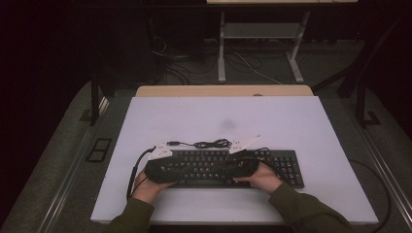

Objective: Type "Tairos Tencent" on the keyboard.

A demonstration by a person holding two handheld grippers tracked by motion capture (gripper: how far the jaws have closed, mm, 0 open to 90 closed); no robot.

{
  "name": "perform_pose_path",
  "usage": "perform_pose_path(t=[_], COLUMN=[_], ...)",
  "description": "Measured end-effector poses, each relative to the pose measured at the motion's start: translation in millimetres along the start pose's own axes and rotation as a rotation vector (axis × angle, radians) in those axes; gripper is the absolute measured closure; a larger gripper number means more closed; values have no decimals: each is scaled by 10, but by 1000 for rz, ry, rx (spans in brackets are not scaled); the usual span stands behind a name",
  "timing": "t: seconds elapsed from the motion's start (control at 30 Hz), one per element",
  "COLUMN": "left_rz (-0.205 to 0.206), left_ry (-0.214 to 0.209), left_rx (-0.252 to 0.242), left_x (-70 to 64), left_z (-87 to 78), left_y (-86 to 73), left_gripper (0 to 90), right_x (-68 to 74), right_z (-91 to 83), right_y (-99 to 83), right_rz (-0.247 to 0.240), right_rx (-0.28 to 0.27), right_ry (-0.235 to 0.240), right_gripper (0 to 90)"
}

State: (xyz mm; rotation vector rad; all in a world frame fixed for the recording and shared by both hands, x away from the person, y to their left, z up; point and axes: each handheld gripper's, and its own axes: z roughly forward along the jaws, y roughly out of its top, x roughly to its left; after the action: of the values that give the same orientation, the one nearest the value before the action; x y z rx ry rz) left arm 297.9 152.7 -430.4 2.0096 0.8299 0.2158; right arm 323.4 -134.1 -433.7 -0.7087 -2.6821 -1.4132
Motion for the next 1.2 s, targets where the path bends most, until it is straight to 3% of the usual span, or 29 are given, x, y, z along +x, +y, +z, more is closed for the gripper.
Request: perform_pose_path(t=[0.3, 0.43, 0.77, 1.2], left_rz=[36, 51, 84, 78], left_ry=[-36, -54, -72, -70], left_rx=[15, 37, 81, 98], left_x=[-7, -2, -22, -2], left_z=[150, 225, 396, 436], left_y=[112, 156, 220, 215], left_gripper=[759, 860, 891, 891], right_x=[-36, -54, -65, -67], right_z=[-159, -228, -333, -368], right_y=[-104, -154, -235, -258], right_rz=[51, 73, 100, 101], right_rx=[-37, -53, -62, -79], right_ry=[-61, -96, -168, -179], right_gripper=[400, 324, 220, 190])
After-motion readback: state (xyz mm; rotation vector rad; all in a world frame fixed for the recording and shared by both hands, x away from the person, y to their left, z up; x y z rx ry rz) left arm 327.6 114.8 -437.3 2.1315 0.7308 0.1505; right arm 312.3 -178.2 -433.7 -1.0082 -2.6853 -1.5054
